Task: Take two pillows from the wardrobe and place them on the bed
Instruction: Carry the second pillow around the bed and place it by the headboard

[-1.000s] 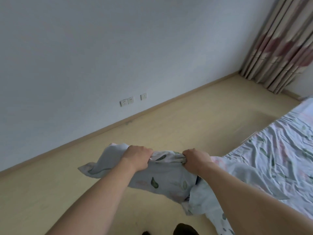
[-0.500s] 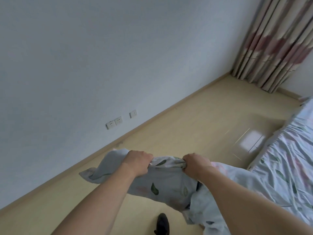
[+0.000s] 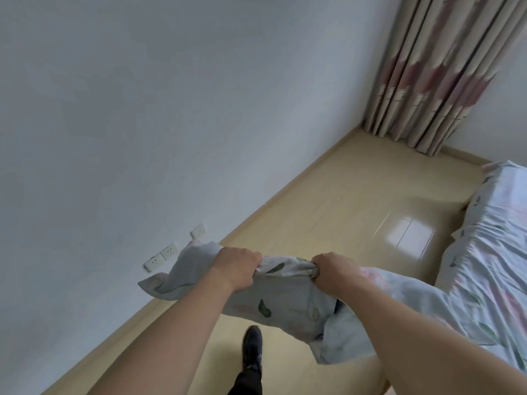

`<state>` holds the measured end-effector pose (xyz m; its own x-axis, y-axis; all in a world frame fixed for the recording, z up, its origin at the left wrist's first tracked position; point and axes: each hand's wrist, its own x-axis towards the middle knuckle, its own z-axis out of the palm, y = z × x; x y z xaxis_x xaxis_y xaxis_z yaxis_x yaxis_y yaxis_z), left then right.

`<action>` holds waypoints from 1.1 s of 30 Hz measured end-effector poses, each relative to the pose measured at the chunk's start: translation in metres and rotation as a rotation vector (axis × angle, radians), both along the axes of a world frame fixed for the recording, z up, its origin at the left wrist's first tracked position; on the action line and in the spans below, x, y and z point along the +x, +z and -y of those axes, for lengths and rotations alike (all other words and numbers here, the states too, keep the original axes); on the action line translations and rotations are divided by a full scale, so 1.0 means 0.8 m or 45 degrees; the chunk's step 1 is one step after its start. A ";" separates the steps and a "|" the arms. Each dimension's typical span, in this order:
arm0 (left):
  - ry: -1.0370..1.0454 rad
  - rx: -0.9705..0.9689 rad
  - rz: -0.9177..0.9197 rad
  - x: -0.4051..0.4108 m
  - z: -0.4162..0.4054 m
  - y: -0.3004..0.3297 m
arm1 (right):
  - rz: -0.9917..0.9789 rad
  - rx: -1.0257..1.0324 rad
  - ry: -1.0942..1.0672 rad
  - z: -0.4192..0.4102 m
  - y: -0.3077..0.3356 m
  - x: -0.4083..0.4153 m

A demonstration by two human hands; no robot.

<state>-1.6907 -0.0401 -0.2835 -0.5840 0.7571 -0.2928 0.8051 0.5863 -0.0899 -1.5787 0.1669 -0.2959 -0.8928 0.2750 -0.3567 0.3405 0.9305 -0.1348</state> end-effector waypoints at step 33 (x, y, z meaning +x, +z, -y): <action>-0.372 0.002 0.088 -0.488 -0.545 -0.023 | 0.036 -0.018 -0.427 -0.482 -0.020 -0.414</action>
<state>-2.0814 0.3960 -0.3022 -0.3199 0.8906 -0.3232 0.9440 0.3288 -0.0282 -1.9100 0.5524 -0.3121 -0.7432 0.5466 -0.3858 0.6310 0.7643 -0.1330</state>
